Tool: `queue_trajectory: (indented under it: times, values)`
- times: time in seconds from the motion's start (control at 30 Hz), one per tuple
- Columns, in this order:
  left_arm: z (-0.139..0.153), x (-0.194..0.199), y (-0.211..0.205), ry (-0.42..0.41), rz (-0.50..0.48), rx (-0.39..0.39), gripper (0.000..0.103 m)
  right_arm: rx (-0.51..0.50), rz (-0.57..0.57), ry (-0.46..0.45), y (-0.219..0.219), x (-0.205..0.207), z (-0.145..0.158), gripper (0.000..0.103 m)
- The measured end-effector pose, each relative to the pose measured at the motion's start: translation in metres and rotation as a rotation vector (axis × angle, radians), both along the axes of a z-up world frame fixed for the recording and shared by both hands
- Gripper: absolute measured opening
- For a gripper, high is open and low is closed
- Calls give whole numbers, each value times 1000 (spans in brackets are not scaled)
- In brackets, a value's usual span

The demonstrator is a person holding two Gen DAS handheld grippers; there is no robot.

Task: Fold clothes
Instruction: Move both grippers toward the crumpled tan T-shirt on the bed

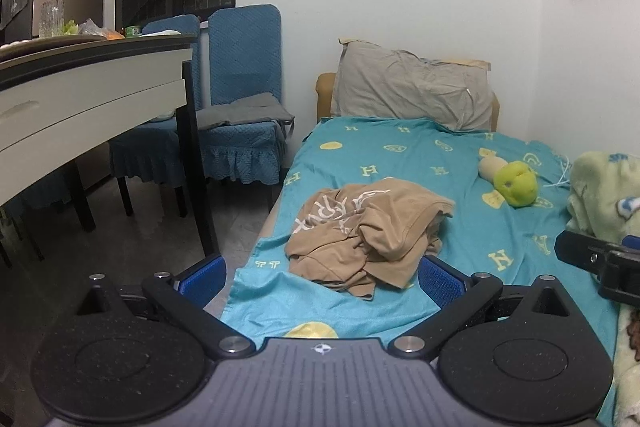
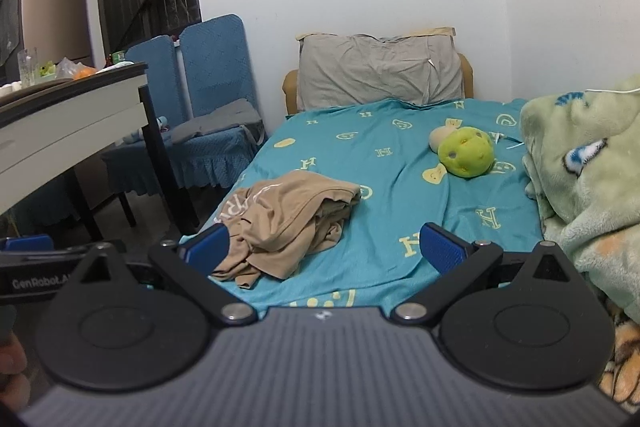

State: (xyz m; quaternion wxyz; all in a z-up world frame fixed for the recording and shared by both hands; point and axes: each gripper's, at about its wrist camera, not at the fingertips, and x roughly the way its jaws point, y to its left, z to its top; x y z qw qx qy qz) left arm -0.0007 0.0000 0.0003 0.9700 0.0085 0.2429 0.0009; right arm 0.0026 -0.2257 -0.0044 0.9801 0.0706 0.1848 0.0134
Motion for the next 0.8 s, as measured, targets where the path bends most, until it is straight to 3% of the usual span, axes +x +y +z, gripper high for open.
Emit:
queue_trajectory:
  times: [0.2,0.27,0.8]
  values:
    - [4,-9,0,-43,-15,18,103,7,-13,-36,4,-8,2,103]
    - [5,-20,-7,-60,-24,45,103,9,-16,-2,0,0,1,103]
    - [5,-19,1,-31,-16,23,103,-26,-30,12,3,-4,-3,103]
